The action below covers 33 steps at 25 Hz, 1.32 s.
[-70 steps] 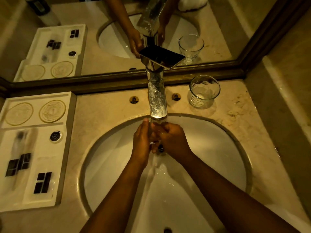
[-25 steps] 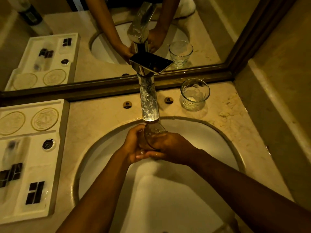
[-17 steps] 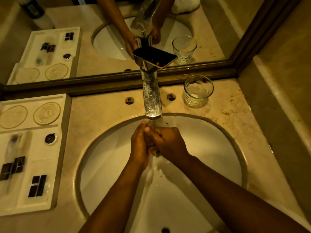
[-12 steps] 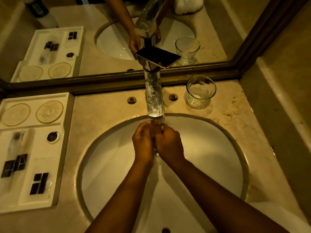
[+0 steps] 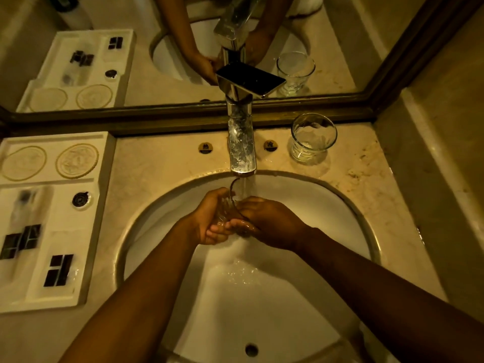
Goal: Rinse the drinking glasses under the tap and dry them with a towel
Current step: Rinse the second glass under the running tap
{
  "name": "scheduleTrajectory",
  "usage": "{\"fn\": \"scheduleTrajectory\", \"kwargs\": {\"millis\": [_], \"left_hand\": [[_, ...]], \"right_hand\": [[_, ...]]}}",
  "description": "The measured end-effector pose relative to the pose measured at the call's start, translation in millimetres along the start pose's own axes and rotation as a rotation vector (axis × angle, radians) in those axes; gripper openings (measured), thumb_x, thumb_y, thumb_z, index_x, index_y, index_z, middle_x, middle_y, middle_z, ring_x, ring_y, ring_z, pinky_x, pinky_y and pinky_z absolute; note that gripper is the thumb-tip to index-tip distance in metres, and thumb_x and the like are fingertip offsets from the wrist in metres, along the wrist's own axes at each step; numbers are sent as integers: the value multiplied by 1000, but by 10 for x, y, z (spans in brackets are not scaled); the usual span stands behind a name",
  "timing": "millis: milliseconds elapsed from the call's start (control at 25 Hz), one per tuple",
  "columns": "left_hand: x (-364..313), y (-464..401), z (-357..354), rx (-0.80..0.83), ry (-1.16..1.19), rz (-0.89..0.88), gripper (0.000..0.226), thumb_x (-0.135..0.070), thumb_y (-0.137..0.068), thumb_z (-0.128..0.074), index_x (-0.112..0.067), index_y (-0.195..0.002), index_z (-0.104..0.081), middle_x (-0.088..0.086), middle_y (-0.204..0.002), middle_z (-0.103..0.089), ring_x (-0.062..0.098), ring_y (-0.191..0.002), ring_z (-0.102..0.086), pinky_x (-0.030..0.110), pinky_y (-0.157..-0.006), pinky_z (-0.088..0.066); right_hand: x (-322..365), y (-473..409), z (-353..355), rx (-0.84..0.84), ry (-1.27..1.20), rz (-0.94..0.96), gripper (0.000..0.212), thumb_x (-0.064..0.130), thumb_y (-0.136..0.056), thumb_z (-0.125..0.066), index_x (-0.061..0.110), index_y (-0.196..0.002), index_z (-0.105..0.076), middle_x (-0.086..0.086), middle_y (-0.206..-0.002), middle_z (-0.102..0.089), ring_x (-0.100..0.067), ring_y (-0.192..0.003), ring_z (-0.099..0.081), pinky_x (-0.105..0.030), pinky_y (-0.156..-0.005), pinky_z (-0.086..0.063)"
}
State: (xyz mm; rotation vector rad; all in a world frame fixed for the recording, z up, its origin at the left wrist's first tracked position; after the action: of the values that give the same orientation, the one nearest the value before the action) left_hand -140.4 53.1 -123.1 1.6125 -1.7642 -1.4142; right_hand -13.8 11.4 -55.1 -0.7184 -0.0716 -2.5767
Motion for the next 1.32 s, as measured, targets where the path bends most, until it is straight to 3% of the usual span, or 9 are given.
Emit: {"fn": "scheduleTrajectory", "kwargs": {"millis": [160,280,480,680,720,800,880,1080,1320], "left_hand": [[45,46,-110,-172,212,-185,47,-54,-94,-43,-15,-70,-54,-1,-43,-51,13,-42,-45,19,-42,-34],[91,41,-176,-389,384,-392,35,-38,-99,-45,-17,-79,-65,4,-69,-72,21,-75,-65,31,-60,-50],[236,-135,-221,-410,560,-503,47,-57,-95,-54,-18,-116,-70,13,-116,-75,31,-108,-70,45,-86,-57],[150,-232,-221,-343,616,-484,52,-52,-79,-63,-13,-112,-70,15,-117,-68,30,-112,-65,42,-102,-50],[112,-231,-191,-333,580,-443,49,-52,-84,-58,-11,-108,-73,16,-110,-71,29,-106,-68,38,-101,-50],[57,-142,-194,-246,512,-336,47,-50,-91,-50,-12,-76,-73,7,-68,-70,19,-60,-68,21,-63,-53],[71,-57,-230,-82,397,-217,50,-54,-87,-49,-15,-59,-59,-1,-44,-48,12,-29,-41,11,-39,-26],[121,-68,-47,-203,230,-131,48,-62,-79,-60,-18,-61,-64,1,-54,-53,16,-44,-47,16,-52,-27],[-70,-91,-35,-462,311,-552,25,-28,-98,-56,-11,-105,-74,6,-91,-75,19,-86,-70,24,-71,-56]], "right_hand": [[32,-97,-14,-70,-158,-184,42,46,-99,-46,18,-87,-74,-4,-84,-74,-20,-78,-67,-34,-71,-53],[-8,-220,-58,-122,-277,-478,53,59,-96,-44,21,-69,-69,-1,-68,-68,-17,-67,-65,-35,-70,-54],[-77,-331,-91,-116,-156,-724,65,67,-94,-35,14,-90,-72,-8,-88,-72,-26,-83,-68,-37,-79,-56],[170,-337,-138,40,112,-368,47,41,-104,-29,13,-114,-66,-11,-108,-69,-28,-97,-66,-34,-79,-49],[195,-314,-110,78,92,-245,45,40,-103,-28,15,-119,-62,-10,-112,-68,-28,-99,-64,-34,-79,-48],[178,-266,25,193,65,-105,40,44,-101,-35,20,-123,-58,-7,-119,-65,-24,-104,-61,-33,-80,-47],[148,-235,102,315,107,-18,35,49,-98,-45,27,-122,-60,0,-123,-63,-20,-108,-59,-33,-83,-49],[105,-241,61,457,122,97,34,47,-96,-51,33,-125,-61,3,-122,-65,-19,-106,-61,-34,-84,-53],[214,-274,-294,136,-515,-564,27,8,-94,-52,7,-118,-64,-17,-113,-66,-33,-104,-63,-42,-89,-54]]}}
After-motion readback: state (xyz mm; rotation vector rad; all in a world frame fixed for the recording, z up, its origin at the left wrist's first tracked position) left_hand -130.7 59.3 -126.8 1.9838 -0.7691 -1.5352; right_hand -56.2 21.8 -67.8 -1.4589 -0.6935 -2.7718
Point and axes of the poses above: each hand's wrist, its own y-axis away from the middle knuckle, its own z-axis out of the back of the hand, x = y × z, the point moved 5 cm from there along -y, towards the middle knuckle
